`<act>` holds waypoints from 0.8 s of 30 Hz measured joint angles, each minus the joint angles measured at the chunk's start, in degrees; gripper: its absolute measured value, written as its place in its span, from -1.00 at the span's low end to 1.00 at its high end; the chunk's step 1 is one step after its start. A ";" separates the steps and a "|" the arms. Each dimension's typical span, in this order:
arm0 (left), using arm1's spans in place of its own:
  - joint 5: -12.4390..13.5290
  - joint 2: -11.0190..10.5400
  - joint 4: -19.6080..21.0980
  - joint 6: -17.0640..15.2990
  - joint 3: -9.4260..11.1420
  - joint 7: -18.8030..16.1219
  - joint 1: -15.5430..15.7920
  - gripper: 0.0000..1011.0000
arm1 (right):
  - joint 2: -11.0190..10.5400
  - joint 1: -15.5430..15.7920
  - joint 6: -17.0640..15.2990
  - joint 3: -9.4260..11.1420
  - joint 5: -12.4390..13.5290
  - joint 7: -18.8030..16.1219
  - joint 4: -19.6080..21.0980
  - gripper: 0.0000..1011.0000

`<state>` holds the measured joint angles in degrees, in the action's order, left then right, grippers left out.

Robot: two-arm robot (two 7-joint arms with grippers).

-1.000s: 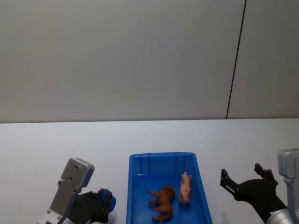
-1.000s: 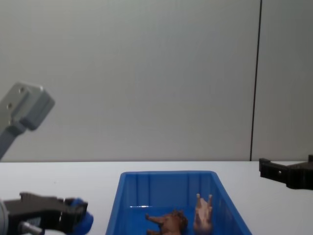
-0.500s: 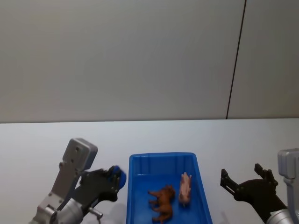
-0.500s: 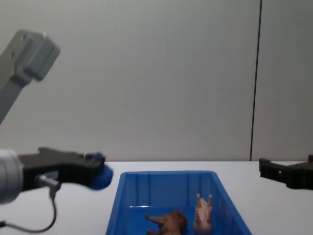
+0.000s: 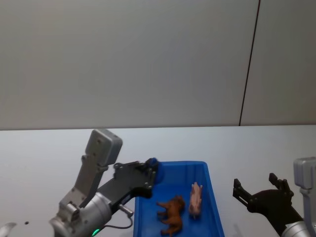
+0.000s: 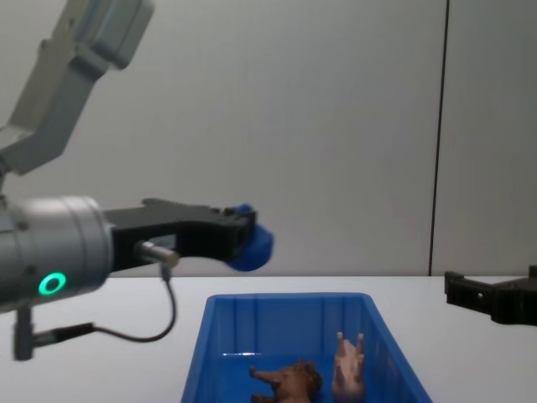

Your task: Pick up the two dolls from the table and place them into the box.

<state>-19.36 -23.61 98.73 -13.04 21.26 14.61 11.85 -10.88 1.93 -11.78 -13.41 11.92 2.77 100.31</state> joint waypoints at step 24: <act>-1.07 3.83 -1.62 0.95 1.78 4.70 2.57 0.45 | 0.00 0.00 0.00 0.00 0.00 0.00 0.00 0.98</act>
<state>-20.43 -19.78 97.11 -12.09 23.04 19.32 14.42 -10.88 1.93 -11.77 -13.41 11.92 2.77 100.31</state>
